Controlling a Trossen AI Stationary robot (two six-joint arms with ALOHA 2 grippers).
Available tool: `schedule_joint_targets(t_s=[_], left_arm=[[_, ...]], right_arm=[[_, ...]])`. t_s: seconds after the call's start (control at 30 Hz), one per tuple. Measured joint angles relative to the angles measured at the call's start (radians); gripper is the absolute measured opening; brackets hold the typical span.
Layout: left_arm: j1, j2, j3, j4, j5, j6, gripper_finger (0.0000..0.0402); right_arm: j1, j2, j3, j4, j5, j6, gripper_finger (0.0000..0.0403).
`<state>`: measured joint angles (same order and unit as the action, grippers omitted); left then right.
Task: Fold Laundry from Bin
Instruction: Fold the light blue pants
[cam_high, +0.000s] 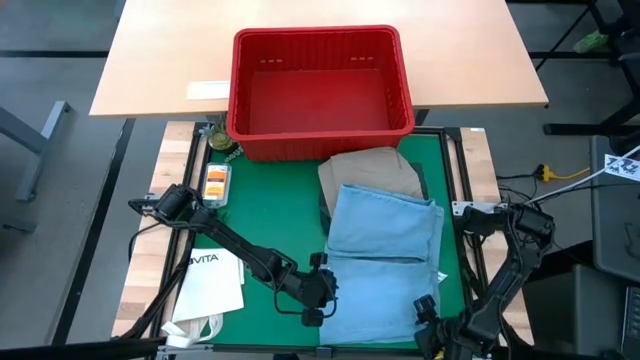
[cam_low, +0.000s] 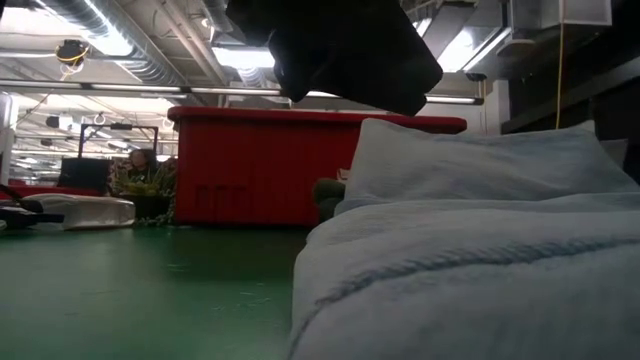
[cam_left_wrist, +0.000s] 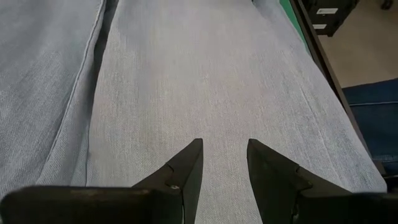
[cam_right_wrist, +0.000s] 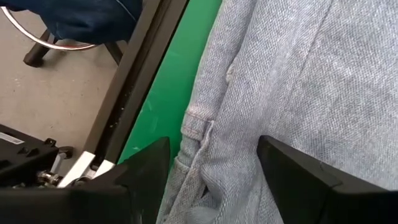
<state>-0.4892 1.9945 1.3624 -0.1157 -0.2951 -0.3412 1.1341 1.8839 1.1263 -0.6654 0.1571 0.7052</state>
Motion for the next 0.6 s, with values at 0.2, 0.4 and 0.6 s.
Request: schedule_joint_targets(t_s=[0.2, 0.4, 0.6], left_arm=[[0.000, 0.000, 0.000, 0.007, 0.000, 0.002, 0.0120], [0.000, 0.000, 0.000, 0.006, 0.000, 0.003, 0.0120], [0.000, -0.013, 0.000, -0.019, 0.005, 0.009, 0.0120]], right_arm=[[-0.026, 0.002, -0.002, -0.016, 0.008, 0.005, 0.0201], [-0.053, 0.003, -0.004, -0.026, 0.029, -0.001, 0.0091], [-0.075, 0.000, -0.004, -0.024, 0.050, -0.005, 0.0015]])
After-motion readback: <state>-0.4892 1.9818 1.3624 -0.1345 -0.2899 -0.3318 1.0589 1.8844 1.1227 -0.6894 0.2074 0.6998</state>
